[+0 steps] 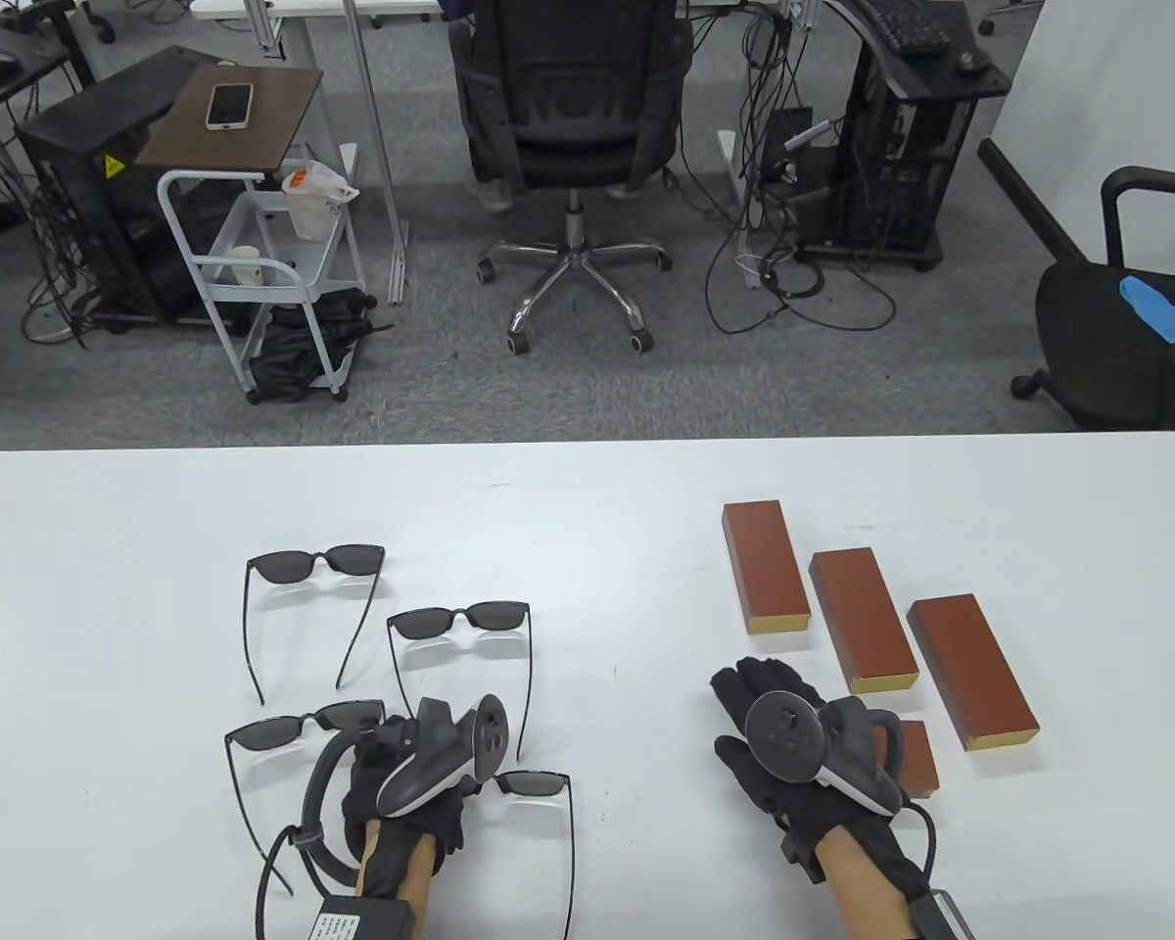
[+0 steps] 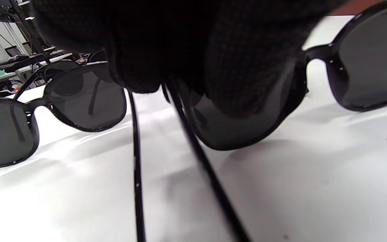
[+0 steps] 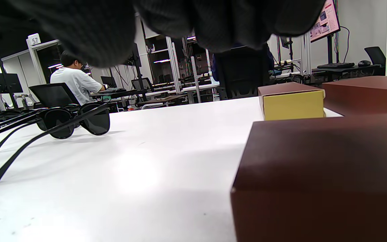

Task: Slide to open storage boxes and store sunglasses

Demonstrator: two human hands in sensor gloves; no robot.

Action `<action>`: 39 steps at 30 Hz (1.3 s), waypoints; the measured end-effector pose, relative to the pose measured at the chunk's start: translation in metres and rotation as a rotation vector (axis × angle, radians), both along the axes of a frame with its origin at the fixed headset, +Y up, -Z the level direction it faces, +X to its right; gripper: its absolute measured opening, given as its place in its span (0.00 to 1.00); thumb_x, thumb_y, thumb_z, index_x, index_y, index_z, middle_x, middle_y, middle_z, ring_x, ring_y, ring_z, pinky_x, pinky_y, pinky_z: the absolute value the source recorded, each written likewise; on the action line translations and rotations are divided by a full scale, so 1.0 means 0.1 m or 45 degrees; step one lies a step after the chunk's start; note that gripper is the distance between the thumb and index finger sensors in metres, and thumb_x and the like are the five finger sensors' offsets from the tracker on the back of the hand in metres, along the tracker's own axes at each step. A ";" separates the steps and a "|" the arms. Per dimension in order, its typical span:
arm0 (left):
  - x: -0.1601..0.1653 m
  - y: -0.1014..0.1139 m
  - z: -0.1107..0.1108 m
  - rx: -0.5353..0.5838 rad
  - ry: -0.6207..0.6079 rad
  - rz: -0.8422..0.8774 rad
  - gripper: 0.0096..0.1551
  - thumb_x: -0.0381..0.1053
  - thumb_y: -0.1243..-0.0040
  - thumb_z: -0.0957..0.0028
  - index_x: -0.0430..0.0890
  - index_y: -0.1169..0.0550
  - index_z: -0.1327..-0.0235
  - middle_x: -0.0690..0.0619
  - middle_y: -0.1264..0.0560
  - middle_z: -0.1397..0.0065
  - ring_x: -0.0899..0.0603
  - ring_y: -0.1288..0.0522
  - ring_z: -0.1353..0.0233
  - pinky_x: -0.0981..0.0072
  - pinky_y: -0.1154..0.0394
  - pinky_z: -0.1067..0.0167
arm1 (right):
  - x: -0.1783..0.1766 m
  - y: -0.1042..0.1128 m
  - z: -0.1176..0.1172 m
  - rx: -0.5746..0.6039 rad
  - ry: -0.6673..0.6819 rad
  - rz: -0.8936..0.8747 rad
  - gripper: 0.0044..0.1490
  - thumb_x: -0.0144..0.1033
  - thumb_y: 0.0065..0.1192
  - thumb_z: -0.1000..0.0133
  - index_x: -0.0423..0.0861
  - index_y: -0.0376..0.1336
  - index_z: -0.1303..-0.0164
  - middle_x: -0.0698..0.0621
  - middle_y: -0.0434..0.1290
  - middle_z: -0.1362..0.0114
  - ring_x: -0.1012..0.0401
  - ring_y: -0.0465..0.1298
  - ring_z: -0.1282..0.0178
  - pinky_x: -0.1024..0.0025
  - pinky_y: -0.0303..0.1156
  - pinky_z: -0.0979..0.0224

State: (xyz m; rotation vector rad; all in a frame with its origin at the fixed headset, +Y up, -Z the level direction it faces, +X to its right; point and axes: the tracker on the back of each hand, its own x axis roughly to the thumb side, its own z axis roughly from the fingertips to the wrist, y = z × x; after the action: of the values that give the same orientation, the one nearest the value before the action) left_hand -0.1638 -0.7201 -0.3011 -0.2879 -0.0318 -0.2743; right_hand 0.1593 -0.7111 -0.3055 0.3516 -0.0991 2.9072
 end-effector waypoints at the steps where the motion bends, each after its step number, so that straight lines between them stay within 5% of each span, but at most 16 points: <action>1: -0.01 -0.01 0.00 -0.013 0.010 0.028 0.22 0.51 0.24 0.60 0.62 0.12 0.50 0.59 0.15 0.37 0.44 0.19 0.39 0.47 0.24 0.46 | 0.00 0.00 0.00 0.000 -0.001 0.002 0.40 0.52 0.67 0.59 0.56 0.58 0.36 0.46 0.62 0.24 0.44 0.62 0.25 0.51 0.63 0.26; 13: -0.02 0.03 0.02 -0.038 0.055 0.119 0.21 0.48 0.28 0.57 0.59 0.12 0.49 0.56 0.15 0.39 0.43 0.19 0.41 0.46 0.25 0.47 | 0.00 0.00 0.00 -0.005 -0.005 0.009 0.40 0.51 0.67 0.59 0.56 0.58 0.36 0.46 0.62 0.24 0.44 0.62 0.25 0.51 0.63 0.26; 21: 0.08 0.37 0.08 0.141 -0.033 0.317 0.22 0.48 0.34 0.54 0.58 0.14 0.45 0.54 0.17 0.37 0.42 0.20 0.40 0.45 0.26 0.47 | 0.02 0.00 0.00 -0.010 0.032 -0.055 0.40 0.49 0.68 0.60 0.56 0.58 0.36 0.46 0.62 0.24 0.45 0.64 0.26 0.52 0.65 0.27; 28: 0.44 0.68 0.16 0.410 -0.274 0.474 0.23 0.49 0.41 0.52 0.58 0.17 0.43 0.53 0.20 0.37 0.42 0.22 0.38 0.44 0.27 0.45 | 0.06 0.08 0.00 -0.001 0.122 -0.320 0.41 0.42 0.75 0.62 0.56 0.59 0.38 0.49 0.67 0.27 0.48 0.70 0.29 0.57 0.71 0.30; 39: 0.76 0.80 0.14 0.396 -0.388 0.563 0.24 0.50 0.44 0.52 0.60 0.18 0.42 0.54 0.21 0.39 0.42 0.23 0.39 0.45 0.27 0.45 | 0.13 0.15 0.01 -0.030 0.166 -0.867 0.38 0.40 0.78 0.65 0.56 0.65 0.43 0.51 0.76 0.34 0.51 0.79 0.37 0.61 0.79 0.38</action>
State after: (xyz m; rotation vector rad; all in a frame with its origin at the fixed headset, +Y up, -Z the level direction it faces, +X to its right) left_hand -0.0881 -0.6402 -0.2873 0.0760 -0.3468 0.1196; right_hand 0.1727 -0.6963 -0.3045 0.4062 -0.1332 2.2070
